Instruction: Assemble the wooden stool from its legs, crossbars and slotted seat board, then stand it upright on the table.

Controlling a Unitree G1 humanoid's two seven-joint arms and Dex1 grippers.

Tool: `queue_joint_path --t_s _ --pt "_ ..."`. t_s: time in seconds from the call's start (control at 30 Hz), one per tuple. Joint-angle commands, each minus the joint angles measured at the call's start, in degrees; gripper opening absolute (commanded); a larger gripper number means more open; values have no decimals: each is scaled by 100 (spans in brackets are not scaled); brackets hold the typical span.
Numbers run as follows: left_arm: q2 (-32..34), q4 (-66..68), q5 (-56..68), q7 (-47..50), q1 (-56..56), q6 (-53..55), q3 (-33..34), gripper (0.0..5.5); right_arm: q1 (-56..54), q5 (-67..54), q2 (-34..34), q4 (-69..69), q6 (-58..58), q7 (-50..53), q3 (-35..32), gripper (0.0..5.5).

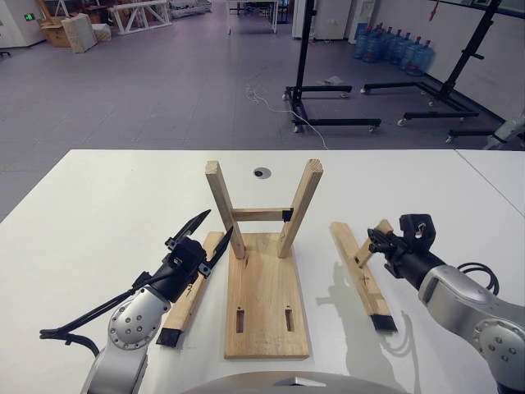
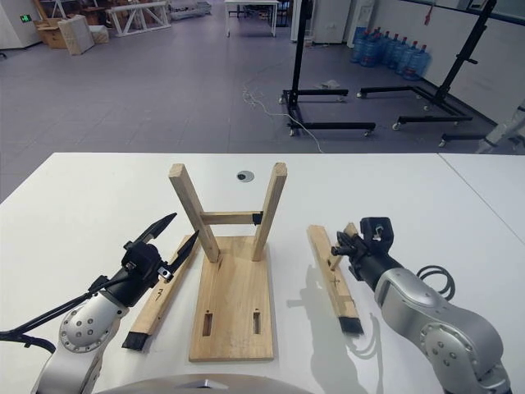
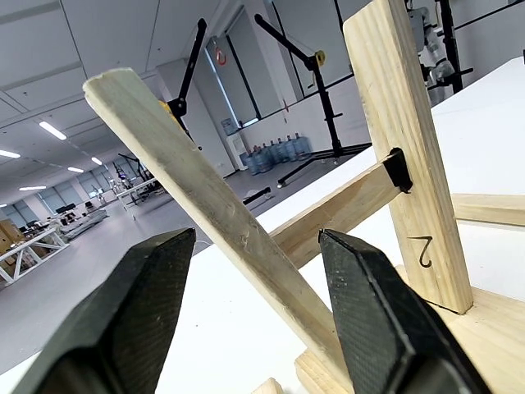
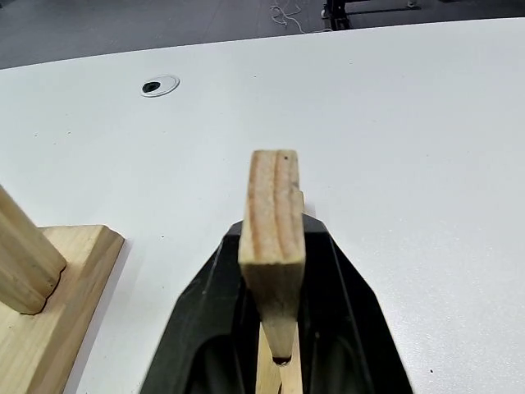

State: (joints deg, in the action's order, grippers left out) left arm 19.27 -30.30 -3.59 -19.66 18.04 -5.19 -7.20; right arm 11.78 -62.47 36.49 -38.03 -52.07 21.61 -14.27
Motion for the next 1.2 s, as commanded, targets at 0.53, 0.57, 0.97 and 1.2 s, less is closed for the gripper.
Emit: queue_joint_path --t_s 0.53,0.57,0.97,1.2 --pt "-3 332 -89 -22 -235 -112 20 274 -687 2111 -654 1167 693 -1630 1374 39" --pt "7 370 -83 -37 -266 -132 31 274 -719 2230 -705 1216 737 -1678 1401 39" --pt "24 534 -100 -46 -339 -255 90 274 -155 3287 -1012 1723 1747 -2563 1240 39" --pt "49 623 -112 -52 -392 -290 143 274 -99 3467 -1124 1848 1814 -2792 1177 39"
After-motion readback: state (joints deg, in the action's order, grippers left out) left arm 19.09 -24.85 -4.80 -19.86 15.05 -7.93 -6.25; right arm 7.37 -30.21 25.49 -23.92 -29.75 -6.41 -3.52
